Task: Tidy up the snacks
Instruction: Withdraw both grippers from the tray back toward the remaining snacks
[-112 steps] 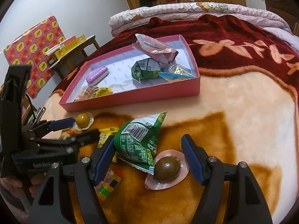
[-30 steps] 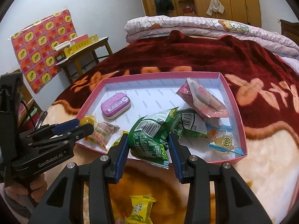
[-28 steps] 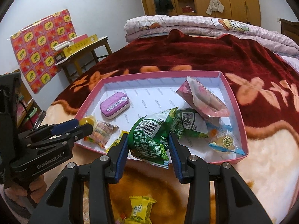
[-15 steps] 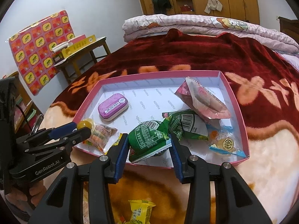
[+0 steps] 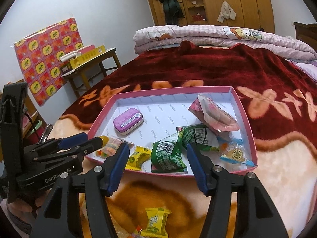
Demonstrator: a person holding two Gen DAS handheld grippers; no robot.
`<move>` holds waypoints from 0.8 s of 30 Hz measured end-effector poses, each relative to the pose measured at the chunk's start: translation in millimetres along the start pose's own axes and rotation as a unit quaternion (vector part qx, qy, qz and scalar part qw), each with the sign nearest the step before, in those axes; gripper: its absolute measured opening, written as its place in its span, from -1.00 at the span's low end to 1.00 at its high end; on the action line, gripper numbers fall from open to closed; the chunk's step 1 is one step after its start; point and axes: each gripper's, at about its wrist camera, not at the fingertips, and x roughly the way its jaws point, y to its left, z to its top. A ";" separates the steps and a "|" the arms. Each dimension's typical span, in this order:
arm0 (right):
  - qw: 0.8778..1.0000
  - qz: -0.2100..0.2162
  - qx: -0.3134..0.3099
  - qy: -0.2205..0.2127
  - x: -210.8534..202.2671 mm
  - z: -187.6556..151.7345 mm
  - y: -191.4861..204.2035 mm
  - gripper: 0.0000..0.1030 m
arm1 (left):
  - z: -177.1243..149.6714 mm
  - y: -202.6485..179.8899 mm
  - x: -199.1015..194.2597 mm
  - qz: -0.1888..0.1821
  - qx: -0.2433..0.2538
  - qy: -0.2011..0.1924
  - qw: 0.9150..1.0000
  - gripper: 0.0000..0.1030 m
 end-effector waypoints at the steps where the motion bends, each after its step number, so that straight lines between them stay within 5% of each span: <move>1: 1.000 0.002 0.002 -0.001 -1.9 -0.8 -0.1 0.20 | -0.2 -0.8 -2.1 0.001 0.000 0.000 1.000 -0.15; 24: 1.000 0.002 0.026 0.011 -40.6 -33.7 -20.1 0.20 | -26.1 -15.1 -31.4 -0.020 0.005 0.021 1.000 -0.14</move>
